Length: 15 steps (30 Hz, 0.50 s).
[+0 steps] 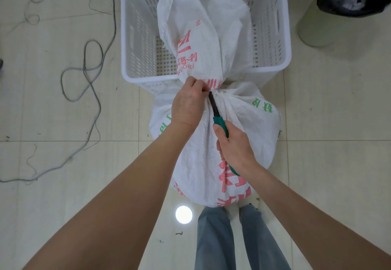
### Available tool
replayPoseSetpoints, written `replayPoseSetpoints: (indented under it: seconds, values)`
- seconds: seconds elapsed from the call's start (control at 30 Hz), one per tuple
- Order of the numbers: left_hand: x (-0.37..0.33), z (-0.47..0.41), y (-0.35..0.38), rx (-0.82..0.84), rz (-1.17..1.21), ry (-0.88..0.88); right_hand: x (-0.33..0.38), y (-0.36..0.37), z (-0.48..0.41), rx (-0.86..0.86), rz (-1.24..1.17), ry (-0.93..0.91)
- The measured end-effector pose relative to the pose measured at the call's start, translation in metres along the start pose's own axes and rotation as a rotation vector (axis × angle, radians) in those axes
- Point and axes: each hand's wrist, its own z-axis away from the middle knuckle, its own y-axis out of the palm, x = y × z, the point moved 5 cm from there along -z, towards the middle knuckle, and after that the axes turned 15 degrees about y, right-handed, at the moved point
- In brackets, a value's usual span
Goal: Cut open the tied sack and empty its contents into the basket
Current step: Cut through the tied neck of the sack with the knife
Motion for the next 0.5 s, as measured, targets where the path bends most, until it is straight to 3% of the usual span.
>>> replayPoseSetpoints:
  seconds: [0.5]
  values:
    - [0.0033, -0.0013, 0.0, -0.033, -0.004, -0.024, 0.0053, 0.0011, -0.0024, -0.035, 0.071, -0.037]
